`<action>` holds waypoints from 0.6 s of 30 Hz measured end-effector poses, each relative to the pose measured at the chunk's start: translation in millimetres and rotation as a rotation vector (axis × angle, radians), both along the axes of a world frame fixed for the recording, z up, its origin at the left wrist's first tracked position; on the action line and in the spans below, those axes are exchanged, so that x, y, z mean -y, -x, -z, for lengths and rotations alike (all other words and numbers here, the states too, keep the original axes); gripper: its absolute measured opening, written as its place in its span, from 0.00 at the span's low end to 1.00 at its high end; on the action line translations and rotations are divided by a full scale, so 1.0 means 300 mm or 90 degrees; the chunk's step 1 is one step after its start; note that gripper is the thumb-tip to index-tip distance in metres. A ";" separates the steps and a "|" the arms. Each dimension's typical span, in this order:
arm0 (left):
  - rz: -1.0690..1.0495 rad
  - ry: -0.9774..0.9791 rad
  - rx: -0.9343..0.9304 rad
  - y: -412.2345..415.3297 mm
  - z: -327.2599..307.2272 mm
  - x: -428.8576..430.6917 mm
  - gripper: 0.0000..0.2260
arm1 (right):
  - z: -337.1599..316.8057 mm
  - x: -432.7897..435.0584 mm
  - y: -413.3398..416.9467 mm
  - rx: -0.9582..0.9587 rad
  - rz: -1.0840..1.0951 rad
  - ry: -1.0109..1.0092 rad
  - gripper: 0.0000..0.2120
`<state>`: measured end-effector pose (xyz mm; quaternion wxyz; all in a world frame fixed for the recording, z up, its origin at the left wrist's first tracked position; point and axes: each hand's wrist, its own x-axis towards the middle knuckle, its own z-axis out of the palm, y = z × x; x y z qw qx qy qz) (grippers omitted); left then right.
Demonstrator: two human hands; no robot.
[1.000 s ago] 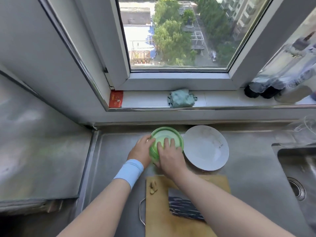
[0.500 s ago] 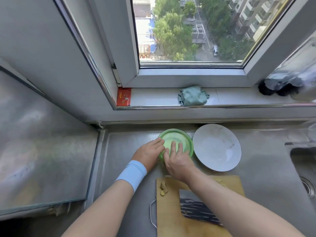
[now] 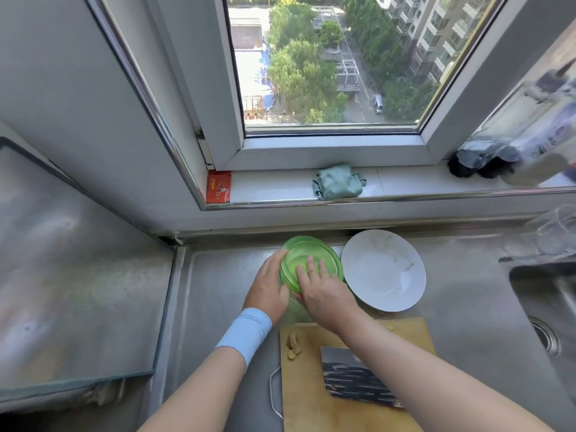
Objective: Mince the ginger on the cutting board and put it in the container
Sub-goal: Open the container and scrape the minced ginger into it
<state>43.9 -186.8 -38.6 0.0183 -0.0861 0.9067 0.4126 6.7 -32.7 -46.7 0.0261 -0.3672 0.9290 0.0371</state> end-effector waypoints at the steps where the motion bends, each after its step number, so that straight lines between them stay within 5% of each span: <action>1: -0.008 -0.005 0.012 -0.002 -0.005 -0.009 0.32 | -0.008 -0.005 0.001 -0.014 0.000 0.025 0.23; 6: -0.038 0.104 -0.149 0.015 -0.061 -0.010 0.23 | -0.113 -0.052 0.020 -0.178 -0.003 0.149 0.23; 9: -0.101 0.075 -0.201 0.027 -0.141 0.027 0.16 | -0.190 -0.034 0.020 -0.160 0.000 0.342 0.20; 14: -0.122 0.114 -0.245 -0.062 -0.189 0.136 0.10 | -0.270 0.097 -0.067 0.173 0.144 0.639 0.16; 18: -0.187 0.068 -0.071 -0.200 -0.121 0.211 0.10 | -0.199 0.190 -0.143 0.416 0.328 0.547 0.16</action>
